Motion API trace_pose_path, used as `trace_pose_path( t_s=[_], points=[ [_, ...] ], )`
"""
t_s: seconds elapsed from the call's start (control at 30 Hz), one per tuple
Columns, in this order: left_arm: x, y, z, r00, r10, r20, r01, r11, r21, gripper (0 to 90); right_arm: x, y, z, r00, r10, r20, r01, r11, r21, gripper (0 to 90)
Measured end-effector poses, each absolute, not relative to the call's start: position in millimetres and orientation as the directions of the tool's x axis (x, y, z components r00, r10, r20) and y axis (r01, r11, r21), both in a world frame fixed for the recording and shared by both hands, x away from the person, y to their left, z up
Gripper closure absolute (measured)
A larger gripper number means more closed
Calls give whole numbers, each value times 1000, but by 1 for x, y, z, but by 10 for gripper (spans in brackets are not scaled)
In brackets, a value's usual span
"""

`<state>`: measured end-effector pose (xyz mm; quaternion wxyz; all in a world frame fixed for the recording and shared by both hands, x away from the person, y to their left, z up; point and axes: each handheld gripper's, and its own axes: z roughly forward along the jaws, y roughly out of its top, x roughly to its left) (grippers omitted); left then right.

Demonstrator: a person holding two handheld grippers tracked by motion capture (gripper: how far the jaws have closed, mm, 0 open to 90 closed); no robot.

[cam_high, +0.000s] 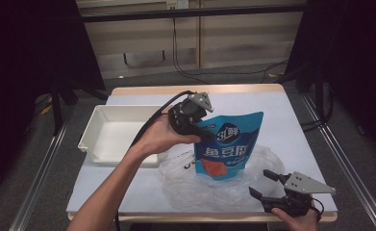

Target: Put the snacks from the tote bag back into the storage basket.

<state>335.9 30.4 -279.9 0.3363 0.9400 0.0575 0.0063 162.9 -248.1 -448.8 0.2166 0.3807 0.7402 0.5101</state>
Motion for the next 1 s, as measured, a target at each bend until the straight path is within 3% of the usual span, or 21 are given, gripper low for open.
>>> trace_pose_path(
  t_s=[0.2, 0.53, 1.0],
  points=[
    [342, 25, -294, 992, 102, -71, 124, -782, 610, 702, 164, -246, -450, -626, 776, 79, 352, 192, 916, 238],
    [343, 24, -300, 993, 92, -80, 122, -785, 607, 899, 165, -245, -450, -625, 777, 76, 363, 203, 909, 240],
    [340, 24, -299, 996, 74, -39, 83, -788, 610, 900, 165, -250, -450, -603, 794, 74, 357, 186, 915, 248]
  ],
)
